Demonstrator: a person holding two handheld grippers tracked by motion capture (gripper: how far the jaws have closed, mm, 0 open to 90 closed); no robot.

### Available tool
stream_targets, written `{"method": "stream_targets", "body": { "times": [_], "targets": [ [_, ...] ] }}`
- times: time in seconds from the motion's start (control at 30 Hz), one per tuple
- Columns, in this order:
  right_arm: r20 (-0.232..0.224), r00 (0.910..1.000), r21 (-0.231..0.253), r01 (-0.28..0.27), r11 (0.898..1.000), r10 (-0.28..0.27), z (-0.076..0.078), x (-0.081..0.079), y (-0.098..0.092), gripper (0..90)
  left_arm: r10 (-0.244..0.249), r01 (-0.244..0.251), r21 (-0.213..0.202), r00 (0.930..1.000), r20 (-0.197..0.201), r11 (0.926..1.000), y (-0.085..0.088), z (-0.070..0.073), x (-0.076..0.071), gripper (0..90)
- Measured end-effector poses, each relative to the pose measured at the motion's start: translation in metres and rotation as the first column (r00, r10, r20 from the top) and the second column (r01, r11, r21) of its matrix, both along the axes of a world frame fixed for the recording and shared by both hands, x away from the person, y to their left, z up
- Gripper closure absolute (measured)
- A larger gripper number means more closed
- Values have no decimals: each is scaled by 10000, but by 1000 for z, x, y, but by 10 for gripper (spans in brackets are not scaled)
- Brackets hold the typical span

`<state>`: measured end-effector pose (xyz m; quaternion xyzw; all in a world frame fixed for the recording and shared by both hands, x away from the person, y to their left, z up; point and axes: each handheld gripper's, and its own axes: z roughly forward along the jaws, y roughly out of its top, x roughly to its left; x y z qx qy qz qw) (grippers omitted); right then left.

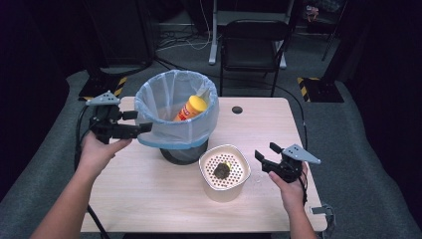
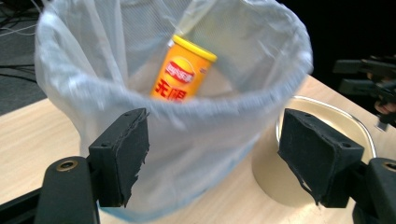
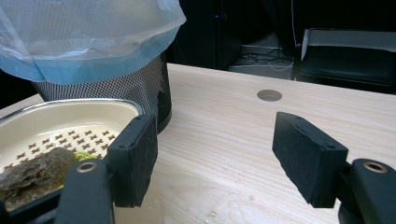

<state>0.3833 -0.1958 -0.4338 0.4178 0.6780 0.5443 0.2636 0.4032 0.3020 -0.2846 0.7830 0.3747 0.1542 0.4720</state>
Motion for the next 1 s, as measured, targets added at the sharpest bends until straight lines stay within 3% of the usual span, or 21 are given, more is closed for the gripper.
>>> {"method": "stream_targets", "body": {
  "times": [0.23,0.37,0.53,0.63,0.77,0.83,0.87,1.0],
  "targets": [
    [-20,10000,-32,39,10000,-39,-1,0,0,309,71,-70,-288,10000,42,9996,10,-23,-15,247],
    [-72,10000,-113,59,9999,-60,-3,1,0,308,135,-131,-476,9999,90,9988,14,-48,-23,247],
    [-97,9999,-129,103,9999,-105,-4,1,-1,308,374,-374,-276,9993,-2,9989,17,-78,-26,247],
    [-102,9999,-159,126,9998,-127,-5,2,-2,309,687,-686,109,9976,-32,9976,20,-99,-27,246],
    [-191,9997,-222,164,9996,-168,-7,2,-3,308,760,-758,417,9971,-19,9963,23,-117,-27,246],
    [-202,9996,-278,175,9995,-181,-9,3,-3,309,641,-638,444,9979,-54,9970,28,-134,-29,244],
    [-202,9996,-278,175,9995,-181,-9,3,-3,309,641,-638,444,9979,-54,9970,28,-134,-29,240],
    [-234,9995,-299,215,9993,-222,-11,4,-4,309,815,-793,657,9962,-320,9947,30,-161,-31,219]
  ]
}}
